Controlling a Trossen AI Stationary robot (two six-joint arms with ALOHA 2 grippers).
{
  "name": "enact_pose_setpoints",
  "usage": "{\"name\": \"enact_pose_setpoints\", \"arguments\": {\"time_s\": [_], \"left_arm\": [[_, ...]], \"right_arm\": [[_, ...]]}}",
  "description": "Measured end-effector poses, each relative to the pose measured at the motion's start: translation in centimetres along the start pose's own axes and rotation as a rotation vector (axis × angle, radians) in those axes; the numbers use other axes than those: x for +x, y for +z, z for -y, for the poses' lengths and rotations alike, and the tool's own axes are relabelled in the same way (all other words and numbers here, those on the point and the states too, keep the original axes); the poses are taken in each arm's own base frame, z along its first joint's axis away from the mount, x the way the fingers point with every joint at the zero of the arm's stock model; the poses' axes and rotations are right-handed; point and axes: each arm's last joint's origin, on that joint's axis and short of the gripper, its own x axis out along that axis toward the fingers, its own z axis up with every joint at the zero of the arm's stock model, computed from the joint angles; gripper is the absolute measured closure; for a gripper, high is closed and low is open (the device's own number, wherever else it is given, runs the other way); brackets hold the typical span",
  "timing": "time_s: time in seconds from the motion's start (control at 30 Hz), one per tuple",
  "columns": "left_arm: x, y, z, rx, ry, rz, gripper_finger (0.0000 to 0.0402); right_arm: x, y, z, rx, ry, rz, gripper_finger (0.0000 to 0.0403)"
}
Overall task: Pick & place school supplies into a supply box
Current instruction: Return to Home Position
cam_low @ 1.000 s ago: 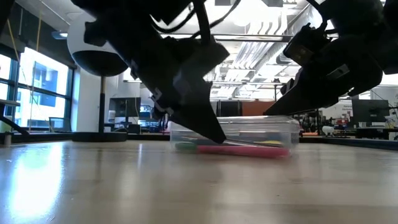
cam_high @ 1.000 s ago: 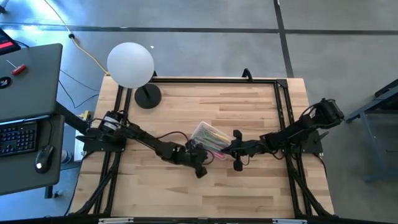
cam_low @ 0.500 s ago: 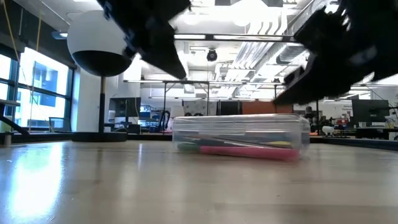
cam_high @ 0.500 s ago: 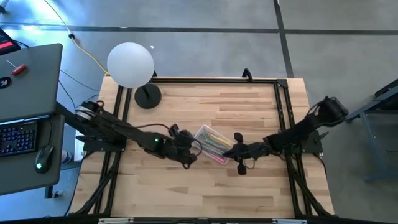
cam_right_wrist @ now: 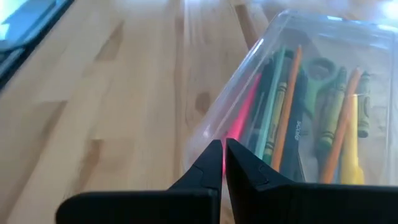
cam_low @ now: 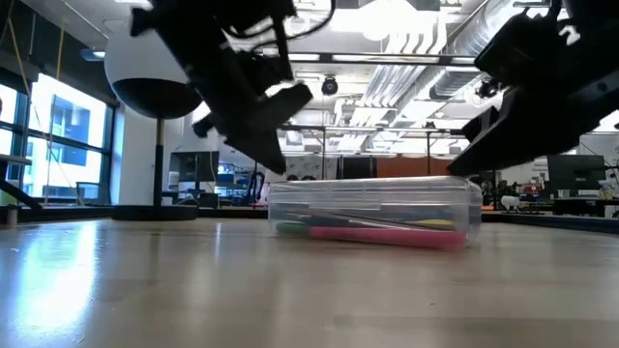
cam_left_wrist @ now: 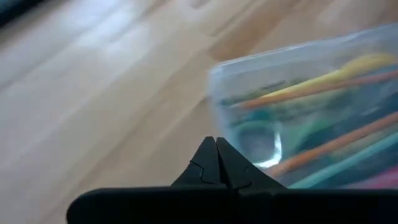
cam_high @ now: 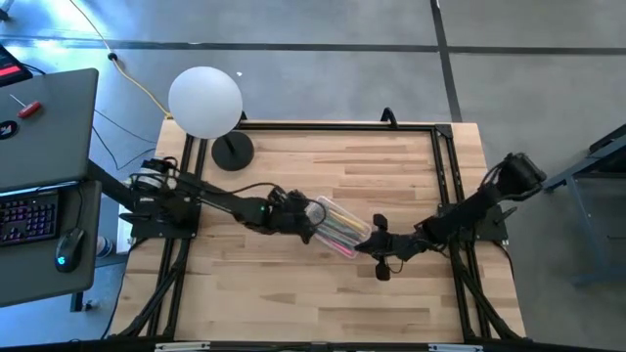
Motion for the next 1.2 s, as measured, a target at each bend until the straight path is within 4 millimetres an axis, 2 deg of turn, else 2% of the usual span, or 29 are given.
{"name": "enact_pose_setpoints", "arguments": {"time_s": [0.1,0.3,0.53,0.8,0.93,1.1,1.2], "left_arm": [[1.4,0.4,0.5,-0.002,-0.09,-0.008,0.0392],[1.4,0.1,0.8,0.01,-0.141,-0.049,0.0392],[-0.1,-1.5,1.8,0.009,-0.15,-0.104,0.0392],[-1.7,-2.9,3.3,-0.01,-0.191,-0.105,0.0392],[-1.9,-3.2,3.4,-0.017,-0.18,-0.097,0.0392],[-3.5,-2.7,2.5,0.055,-0.149,-0.072,0.0392],[-6.2,-0.6,1.7,0.058,-0.183,-0.008,0.0392]], "right_arm": [[0.8,-0.4,0.0,0.003,-0.023,0.008,0.0403],[1.0,-0.8,0.2,0.002,-0.053,-0.02,0.0403],[-0.1,-0.8,0.7,-0.02,-0.107,-0.081,0.0403],[-2.4,0.0,1.6,-0.051,-0.148,-0.13,0.0403],[-3.3,-0.3,2.0,-0.074,-0.15,-0.19,0.0403],[-4.3,0.6,1.9,-0.045,-0.127,-0.146,0.0403],[-5.2,1.6,1.7,-0.064,-0.091,-0.081,0.0403]]}}
